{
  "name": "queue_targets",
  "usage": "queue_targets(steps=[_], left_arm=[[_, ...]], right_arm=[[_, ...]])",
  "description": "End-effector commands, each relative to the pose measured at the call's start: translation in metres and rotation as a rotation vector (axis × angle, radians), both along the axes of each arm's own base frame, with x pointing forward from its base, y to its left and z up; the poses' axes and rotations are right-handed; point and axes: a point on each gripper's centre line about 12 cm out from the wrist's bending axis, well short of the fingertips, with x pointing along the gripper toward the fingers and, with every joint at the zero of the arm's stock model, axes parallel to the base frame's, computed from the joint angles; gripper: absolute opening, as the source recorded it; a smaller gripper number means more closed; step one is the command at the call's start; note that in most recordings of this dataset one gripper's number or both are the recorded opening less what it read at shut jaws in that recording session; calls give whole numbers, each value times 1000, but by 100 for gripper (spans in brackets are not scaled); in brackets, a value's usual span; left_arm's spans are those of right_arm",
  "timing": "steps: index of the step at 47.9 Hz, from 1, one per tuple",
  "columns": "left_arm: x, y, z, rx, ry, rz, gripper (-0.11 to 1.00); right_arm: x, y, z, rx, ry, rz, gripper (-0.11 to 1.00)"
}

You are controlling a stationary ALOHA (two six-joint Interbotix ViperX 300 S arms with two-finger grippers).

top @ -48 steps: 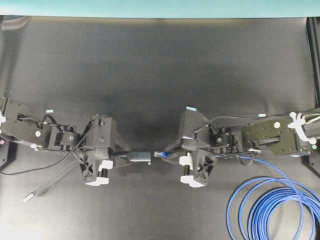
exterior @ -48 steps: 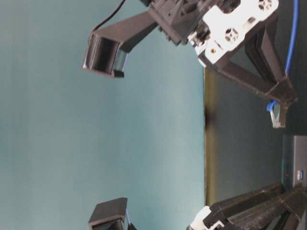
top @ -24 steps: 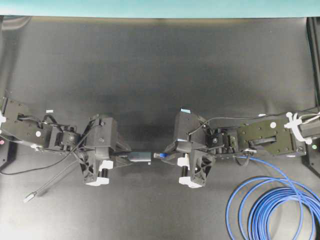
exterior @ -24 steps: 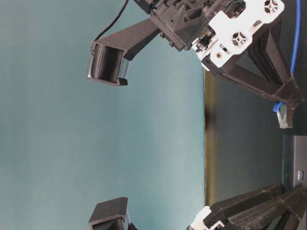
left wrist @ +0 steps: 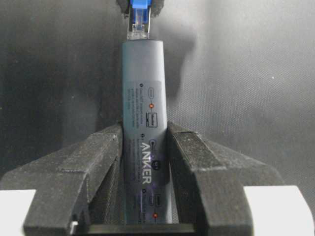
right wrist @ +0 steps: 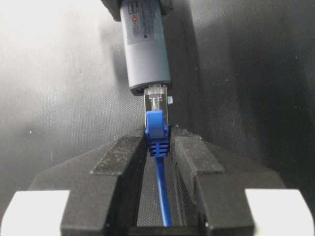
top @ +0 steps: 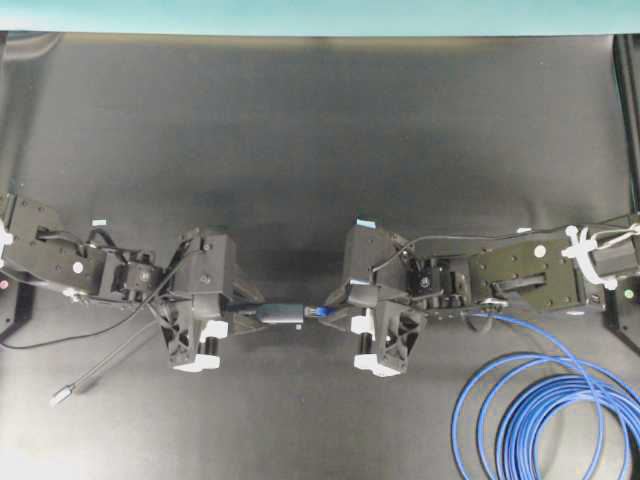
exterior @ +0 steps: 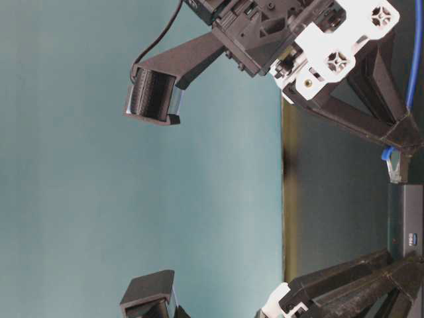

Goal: Insert the LAN cable into the hub.
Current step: 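Push the blue plug with right gripper into the hub port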

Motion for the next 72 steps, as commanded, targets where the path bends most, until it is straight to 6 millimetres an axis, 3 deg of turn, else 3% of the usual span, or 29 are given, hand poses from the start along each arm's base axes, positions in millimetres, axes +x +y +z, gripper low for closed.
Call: queue_targets(steps=[1, 29, 72], left_arm=[[7, 1, 11, 0, -38, 1, 28], [9, 3, 11, 6, -19, 5, 28], [31, 0, 24, 91, 93, -38, 28]], right_arm=[[6, 1, 7, -6, -30, 8, 13], [8, 8, -3, -15, 35, 33, 13], [28, 7, 6, -12, 20, 26, 13]])
